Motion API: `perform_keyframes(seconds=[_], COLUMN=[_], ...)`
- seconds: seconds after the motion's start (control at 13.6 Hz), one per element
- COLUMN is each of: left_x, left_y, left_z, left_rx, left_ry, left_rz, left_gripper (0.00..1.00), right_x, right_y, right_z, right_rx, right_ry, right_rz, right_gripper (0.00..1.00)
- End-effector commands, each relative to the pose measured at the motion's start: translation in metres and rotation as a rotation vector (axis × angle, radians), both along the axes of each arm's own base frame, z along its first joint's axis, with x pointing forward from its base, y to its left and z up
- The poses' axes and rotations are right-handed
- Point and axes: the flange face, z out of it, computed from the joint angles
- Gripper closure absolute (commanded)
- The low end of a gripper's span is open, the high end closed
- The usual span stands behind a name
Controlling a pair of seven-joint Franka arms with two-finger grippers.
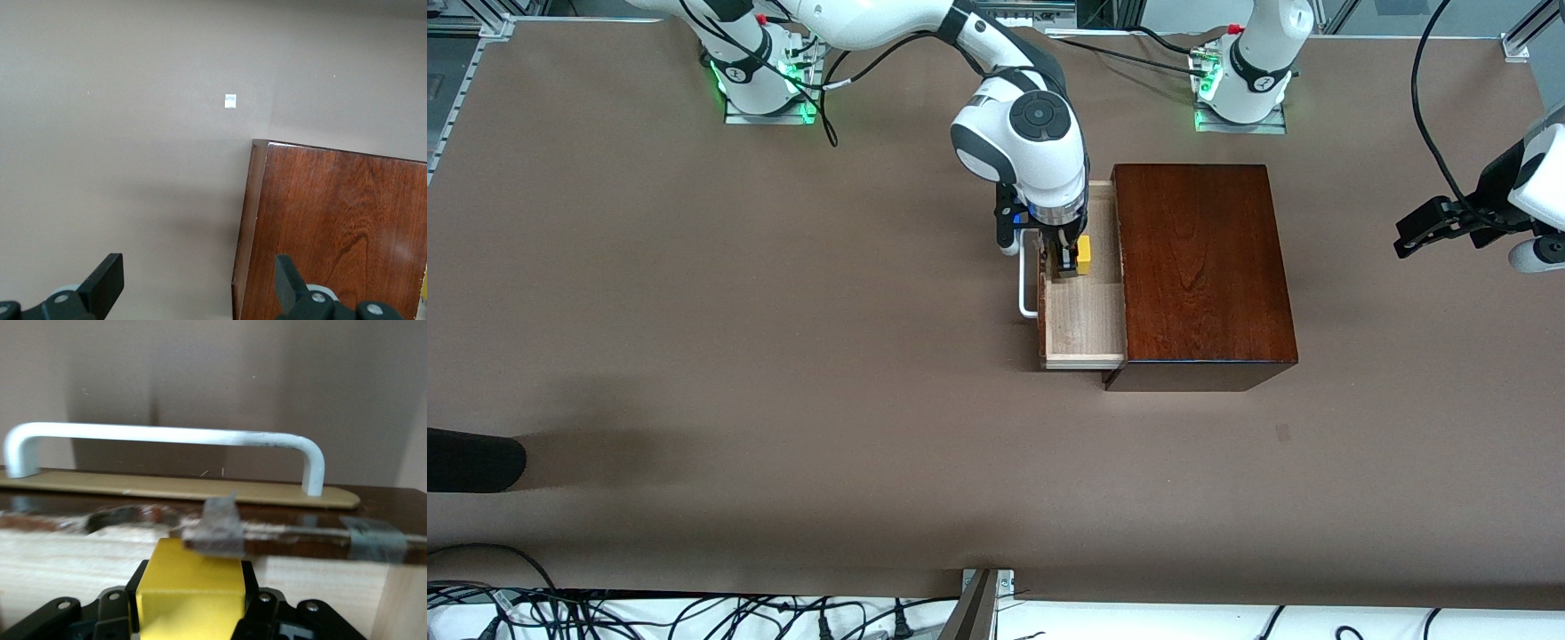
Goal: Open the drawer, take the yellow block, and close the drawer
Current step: 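Lower the right gripper into the drawer and grasp the yellow block, then lift the block out with the right gripper while the left gripper reaches the drawer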
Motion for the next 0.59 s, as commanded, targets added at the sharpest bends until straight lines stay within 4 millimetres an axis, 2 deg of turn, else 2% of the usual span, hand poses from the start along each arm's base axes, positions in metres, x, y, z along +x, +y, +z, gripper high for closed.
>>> perform_keyframes(seconds=[0.0, 0.15, 0.22, 0.29, 0.51], left_x=[0.005, 0.005, 0.005, 0.005, 0.005], left_y=[0.001, 0.001, 0.001, 0.002, 0.001], left_z=[0.005, 0.005, 0.005, 0.005, 0.006], left_rx=[-0.028, -0.028, -0.028, -0.028, -0.028], left_ry=[-0.008, -0.008, -0.008, -0.008, -0.010], left_rz=[-0.016, -0.016, -0.016, -0.015, -0.016], left_gripper=[0.00, 0.00, 0.00, 0.00, 0.00], right_x=[0.016, 0.034, 0.043, 0.054, 0.080], right_y=[-0.007, -0.035, -0.052, -0.073, -0.130], right_z=[0.070, 0.117, 0.147, 0.162, 0.174], right_rx=[-0.028, -0.042, -0.021, -0.022, -0.121], right_ry=[-0.009, -0.001, -0.016, -0.014, 0.019], right_rz=[-0.027, 0.015, 0.068, 0.128, 0.386], right_gripper=[0.99, 0.99, 0.99, 0.99, 1.00])
